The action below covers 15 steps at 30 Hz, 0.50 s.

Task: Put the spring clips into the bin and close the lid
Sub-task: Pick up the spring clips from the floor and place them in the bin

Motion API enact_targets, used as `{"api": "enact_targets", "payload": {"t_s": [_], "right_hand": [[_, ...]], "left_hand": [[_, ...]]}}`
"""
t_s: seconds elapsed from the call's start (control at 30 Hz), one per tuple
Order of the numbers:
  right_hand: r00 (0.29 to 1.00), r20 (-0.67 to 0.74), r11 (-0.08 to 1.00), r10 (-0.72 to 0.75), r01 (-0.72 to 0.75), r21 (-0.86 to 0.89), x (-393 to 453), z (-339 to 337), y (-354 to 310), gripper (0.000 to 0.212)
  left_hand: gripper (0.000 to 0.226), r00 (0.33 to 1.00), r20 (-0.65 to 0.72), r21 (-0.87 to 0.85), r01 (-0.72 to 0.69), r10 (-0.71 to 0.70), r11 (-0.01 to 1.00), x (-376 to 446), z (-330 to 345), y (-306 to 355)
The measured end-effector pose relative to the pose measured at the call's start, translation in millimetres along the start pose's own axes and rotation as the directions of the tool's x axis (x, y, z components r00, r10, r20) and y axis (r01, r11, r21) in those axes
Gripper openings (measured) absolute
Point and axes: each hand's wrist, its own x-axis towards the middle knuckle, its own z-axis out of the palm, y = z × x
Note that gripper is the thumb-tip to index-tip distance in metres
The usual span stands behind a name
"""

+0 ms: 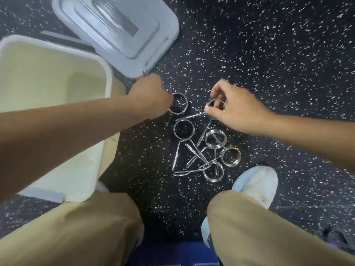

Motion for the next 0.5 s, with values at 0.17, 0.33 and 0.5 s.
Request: {"api": "enact_targets", "payload": {"t_s": [0.17, 0.33, 0.5], "right_hand": [[0.984, 0.032, 0.938, -0.173, 0.175, -0.299, 9.2, 16.9, 8.6, 0.057], [0.975, 0.027, 0.890, -0.220, 0.212, -0.404, 15.8, 21.0, 13.4, 0.055], [0.985, 0.021, 0.840, -0.171, 0.158, -0.519, 21.5, 20.0, 8.8, 0.051]], "left_hand": [[0.043, 0.996, 0.089, 0.159, -0.006, -0.008, 0.987, 20.1, 24.8, -4.2], [0.043, 0.998, -0.039, 0.043, 0.057, -0.056, 0.997, 33.2, 36.0, -16.8], [0.038, 0.976, -0.056, -0.169, 0.199, -0.211, 0.965, 27.5, 45.0, -24.8]]}}
